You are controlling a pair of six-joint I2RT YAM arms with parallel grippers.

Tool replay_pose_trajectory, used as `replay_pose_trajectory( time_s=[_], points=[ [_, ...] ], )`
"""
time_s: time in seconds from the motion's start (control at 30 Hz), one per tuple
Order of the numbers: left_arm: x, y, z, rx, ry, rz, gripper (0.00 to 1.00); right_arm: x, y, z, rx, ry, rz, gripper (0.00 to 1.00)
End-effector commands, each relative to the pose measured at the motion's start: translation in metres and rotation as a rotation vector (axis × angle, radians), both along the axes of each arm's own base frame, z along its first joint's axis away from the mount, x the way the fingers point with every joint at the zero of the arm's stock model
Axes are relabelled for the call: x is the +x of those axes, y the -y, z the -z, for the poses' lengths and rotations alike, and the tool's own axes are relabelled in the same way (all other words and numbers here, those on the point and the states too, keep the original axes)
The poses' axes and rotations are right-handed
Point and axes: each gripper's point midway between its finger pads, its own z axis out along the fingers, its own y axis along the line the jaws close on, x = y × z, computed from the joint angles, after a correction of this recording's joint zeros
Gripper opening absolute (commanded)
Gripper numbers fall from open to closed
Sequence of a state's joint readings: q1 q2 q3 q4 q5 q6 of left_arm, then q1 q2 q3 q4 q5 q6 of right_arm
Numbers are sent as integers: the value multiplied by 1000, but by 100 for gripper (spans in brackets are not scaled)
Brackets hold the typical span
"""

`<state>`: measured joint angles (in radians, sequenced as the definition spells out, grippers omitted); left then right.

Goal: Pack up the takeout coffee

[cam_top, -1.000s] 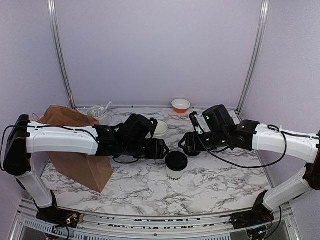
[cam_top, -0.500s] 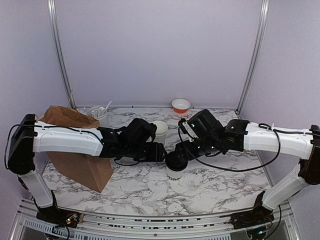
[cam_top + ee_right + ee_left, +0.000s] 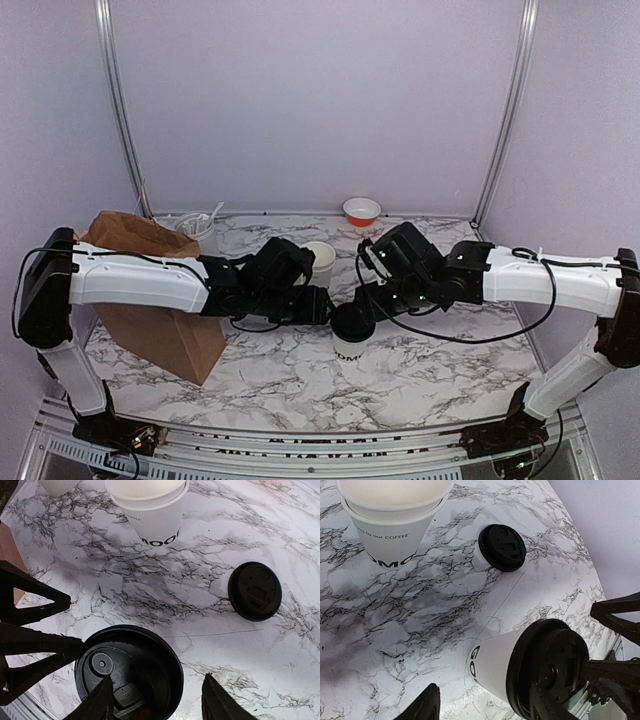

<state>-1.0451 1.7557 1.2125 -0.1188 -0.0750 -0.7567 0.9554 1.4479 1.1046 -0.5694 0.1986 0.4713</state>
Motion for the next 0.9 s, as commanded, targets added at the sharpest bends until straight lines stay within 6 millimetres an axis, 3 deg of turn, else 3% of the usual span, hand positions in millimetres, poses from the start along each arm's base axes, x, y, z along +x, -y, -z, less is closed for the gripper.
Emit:
replay_pose_trajectory(
  time_s=[0.0,0.47,0.87],
  points=[
    [2,3,7,-2,-13,3,61,-1,-6,0,53,-14,11,56],
    [1,7,12,-3,-24,18,61,-2,-8,11,124,-63,10,38],
    [-3,6,31,26,-58,23,61,-15,0,36,106,-128,19,29]
  ],
)
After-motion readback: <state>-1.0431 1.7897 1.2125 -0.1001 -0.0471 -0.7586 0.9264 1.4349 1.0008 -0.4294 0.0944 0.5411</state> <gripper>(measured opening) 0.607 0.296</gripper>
